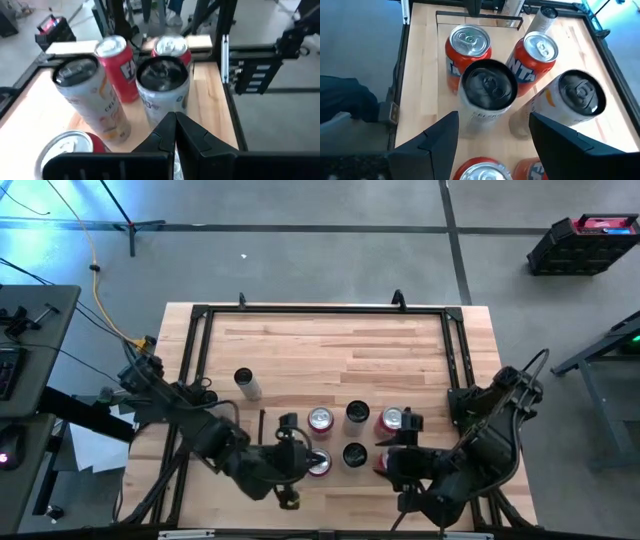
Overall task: Place canned beverage on shelf
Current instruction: Adjust the white yellow soda can on the shelf
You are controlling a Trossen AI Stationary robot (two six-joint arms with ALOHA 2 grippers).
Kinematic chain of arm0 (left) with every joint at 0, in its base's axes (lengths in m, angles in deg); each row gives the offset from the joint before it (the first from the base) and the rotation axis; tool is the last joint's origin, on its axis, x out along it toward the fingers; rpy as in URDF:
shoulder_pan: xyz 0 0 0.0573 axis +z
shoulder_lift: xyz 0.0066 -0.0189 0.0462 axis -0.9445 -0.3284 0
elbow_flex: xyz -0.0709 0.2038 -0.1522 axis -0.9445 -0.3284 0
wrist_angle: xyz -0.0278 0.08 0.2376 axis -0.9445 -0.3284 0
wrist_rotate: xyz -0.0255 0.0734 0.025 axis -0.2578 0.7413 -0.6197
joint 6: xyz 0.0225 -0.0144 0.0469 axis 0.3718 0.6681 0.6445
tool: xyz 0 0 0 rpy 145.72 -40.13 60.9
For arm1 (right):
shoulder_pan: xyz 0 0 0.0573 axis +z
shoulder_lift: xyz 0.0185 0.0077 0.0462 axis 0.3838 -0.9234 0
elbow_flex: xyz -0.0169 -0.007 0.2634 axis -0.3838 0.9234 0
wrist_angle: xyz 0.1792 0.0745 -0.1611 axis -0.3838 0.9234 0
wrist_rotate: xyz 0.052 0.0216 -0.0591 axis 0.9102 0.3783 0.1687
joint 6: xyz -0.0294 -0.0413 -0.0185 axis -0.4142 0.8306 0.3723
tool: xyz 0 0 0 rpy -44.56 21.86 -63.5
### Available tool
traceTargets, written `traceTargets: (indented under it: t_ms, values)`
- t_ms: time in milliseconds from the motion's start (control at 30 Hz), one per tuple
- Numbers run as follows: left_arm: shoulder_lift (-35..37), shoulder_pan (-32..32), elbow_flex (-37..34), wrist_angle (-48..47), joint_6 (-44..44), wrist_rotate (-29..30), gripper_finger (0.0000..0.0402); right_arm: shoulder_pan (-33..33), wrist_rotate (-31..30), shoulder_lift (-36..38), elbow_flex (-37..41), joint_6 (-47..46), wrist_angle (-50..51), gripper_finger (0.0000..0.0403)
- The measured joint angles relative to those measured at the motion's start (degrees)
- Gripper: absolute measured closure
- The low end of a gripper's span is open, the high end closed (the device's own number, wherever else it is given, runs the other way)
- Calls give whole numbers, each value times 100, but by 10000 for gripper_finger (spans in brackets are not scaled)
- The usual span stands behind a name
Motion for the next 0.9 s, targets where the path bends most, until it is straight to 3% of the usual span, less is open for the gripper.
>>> traceTargets:
  t_ms: [267,467,667,900]
  values:
    - [-213,299,-7,3,175,-79,401,22,159,-223,2,-508,406,174]
    - [-218,434,-92,92,347,-731,401,22,268,-350,2,-501,414,174]
    - [-297,504,-99,99,464,-1012,399,22,251,-353,4,-544,409,174]
    - [-283,594,-94,245,444,-1221,338,22,248,-353,4,-496,402,174]
